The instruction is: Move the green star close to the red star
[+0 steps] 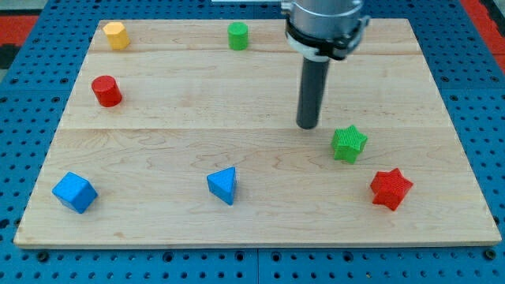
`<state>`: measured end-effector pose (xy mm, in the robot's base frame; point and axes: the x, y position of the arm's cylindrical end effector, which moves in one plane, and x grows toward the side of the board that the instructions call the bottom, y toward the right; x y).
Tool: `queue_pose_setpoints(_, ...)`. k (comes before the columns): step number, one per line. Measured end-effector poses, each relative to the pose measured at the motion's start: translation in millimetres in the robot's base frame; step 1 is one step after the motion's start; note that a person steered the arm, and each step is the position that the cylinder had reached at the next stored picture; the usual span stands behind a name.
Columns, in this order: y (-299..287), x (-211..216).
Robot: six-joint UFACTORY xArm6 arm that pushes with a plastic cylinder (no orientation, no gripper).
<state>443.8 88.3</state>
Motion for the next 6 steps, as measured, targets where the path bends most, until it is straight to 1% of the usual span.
queue_pose_setpoints(1,44.8,0.6)
queue_pose_setpoints(2,50.2,33.6)
queue_pose_setpoints(3,57.3,-13.1)
queue_pose_setpoints(4,77.7,-91.3)
queue_pose_setpoints(5,140.4,-143.3)
queue_pose_setpoints(6,167.4,-225.6)
